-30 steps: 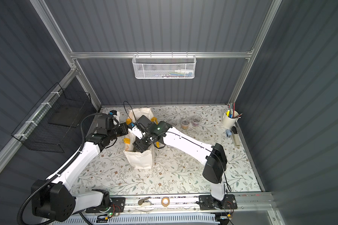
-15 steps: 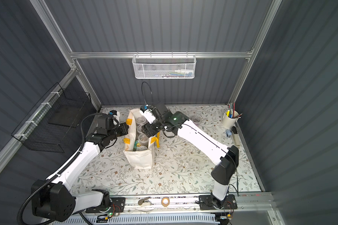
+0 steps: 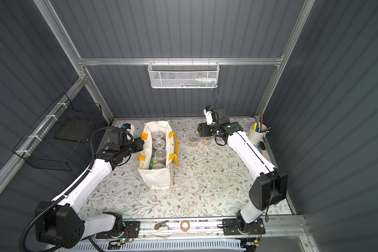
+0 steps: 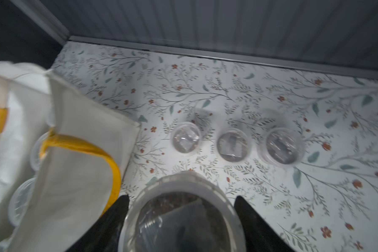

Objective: Take out the seed jars from the canvas bag
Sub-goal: Place the seed jar at the center of the board.

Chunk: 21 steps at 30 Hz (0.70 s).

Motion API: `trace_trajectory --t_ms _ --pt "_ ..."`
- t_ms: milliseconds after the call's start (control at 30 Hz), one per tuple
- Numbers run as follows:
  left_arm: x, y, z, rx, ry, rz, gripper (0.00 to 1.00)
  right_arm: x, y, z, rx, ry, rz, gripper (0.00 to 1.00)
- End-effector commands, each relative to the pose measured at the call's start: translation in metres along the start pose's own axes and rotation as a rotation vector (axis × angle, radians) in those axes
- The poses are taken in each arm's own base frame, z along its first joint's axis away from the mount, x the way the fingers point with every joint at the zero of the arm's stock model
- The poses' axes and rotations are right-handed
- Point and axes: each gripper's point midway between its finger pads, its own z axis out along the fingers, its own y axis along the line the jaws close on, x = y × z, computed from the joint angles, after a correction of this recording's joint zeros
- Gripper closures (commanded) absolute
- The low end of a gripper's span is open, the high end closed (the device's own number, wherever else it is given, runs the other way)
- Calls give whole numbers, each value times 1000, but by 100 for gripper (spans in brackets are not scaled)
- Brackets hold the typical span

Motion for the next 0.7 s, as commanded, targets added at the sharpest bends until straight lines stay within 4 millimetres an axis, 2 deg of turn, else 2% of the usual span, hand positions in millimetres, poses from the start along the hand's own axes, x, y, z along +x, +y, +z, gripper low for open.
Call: trace_trajectory --t_ms 0,167,333,467,667 --pt "11 1 -1 7 30 -2 100 -10 -40 9 71 -52 114 28" --pt "11 3 -1 -2 34 2 100 -4 -100 24 217 -32 166 27" --pt "10 4 -1 -8 34 3 100 3 -150 40 289 2 263 27" --pt "9 4 -1 -15 33 6 100 6 -179 52 339 15 292 27" --pt "10 7 1 -27 40 5 100 14 -211 73 378 40 338 27"
